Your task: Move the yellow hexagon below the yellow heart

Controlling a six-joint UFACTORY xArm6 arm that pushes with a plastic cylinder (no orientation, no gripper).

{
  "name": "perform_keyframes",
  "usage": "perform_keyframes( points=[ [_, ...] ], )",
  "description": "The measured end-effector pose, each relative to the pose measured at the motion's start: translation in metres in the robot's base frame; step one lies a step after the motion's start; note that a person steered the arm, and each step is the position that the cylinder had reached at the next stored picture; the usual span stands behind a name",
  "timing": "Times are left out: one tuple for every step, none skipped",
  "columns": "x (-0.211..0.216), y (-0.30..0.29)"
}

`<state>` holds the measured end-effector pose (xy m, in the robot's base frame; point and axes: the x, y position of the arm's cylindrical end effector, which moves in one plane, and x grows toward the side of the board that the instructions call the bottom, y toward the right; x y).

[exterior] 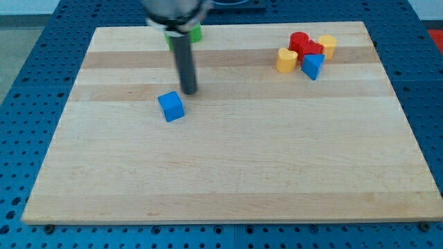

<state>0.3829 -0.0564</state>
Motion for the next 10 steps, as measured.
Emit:
perform_keyframes(
  points=[
    [-0.008,0.095],
    [-0.001,0.231],
    [-0.041,0.276],
    [-0.071,0.264],
    [-0.038,0.195],
    [-0.002,0.124],
    [0.0,0.116],
    [-0.031,0.179],
    [-0.036,0.125],
    [-0.016,0.066]
  ],
)
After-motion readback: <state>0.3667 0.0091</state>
